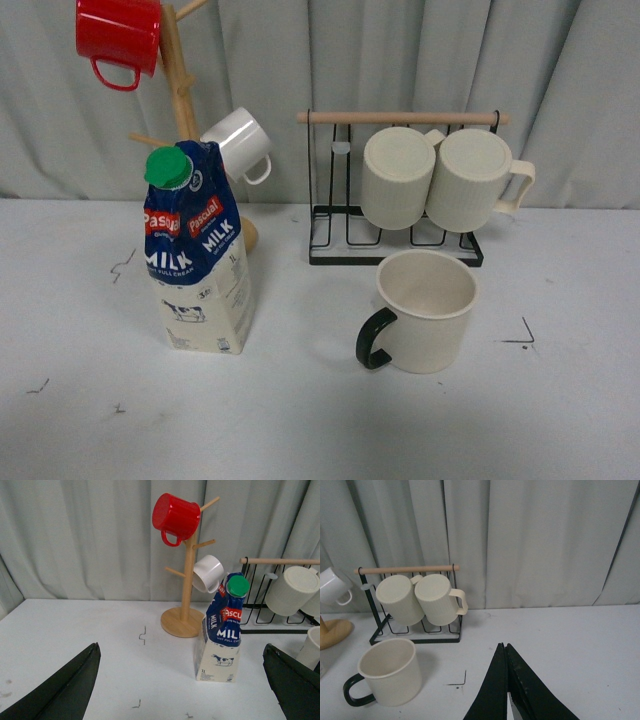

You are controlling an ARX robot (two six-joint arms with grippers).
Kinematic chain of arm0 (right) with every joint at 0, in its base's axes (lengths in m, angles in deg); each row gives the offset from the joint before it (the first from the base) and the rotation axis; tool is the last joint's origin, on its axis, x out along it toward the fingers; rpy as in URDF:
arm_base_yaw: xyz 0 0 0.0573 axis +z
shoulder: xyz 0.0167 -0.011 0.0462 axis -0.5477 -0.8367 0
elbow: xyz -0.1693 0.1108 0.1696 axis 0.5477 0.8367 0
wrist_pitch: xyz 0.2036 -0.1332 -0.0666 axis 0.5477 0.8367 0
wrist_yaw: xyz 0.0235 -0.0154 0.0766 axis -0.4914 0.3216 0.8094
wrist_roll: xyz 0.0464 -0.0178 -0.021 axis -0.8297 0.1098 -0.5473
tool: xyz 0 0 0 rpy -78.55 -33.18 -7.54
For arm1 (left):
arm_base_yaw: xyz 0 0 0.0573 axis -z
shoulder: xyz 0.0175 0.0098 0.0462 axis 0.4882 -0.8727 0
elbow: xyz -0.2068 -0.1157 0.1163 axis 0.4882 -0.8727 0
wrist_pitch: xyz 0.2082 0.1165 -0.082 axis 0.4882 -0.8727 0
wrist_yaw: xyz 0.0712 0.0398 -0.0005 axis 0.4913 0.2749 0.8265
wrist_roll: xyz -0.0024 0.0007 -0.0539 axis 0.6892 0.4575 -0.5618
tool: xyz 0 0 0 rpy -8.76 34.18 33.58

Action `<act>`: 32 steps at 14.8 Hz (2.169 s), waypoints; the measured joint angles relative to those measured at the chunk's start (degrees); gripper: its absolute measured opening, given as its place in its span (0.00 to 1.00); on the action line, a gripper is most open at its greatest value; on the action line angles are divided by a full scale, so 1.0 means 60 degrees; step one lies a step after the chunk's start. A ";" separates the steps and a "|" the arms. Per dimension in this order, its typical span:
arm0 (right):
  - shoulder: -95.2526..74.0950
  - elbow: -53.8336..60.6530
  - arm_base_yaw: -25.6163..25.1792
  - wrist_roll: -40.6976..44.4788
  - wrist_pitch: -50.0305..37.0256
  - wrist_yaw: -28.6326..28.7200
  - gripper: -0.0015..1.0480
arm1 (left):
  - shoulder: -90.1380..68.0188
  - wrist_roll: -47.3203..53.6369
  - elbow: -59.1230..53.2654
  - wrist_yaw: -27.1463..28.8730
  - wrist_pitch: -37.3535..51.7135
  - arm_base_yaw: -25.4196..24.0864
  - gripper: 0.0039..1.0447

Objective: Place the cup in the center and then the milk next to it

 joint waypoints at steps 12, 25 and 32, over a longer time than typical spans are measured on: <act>0.3319 -0.0004 -0.0004 0.0000 0.3748 0.0000 0.02 | 0.0000 0.0000 0.0000 -0.0004 0.0000 0.0000 0.94; 0.4240 0.0000 0.0000 0.0007 0.4335 0.0025 0.94 | -0.6186 0.0419 0.1271 -0.0907 0.2572 0.1355 0.94; 0.4240 0.0000 0.0000 0.0007 0.4335 0.0022 0.94 | -1.2859 0.0215 0.2954 0.0018 0.6783 0.3056 0.94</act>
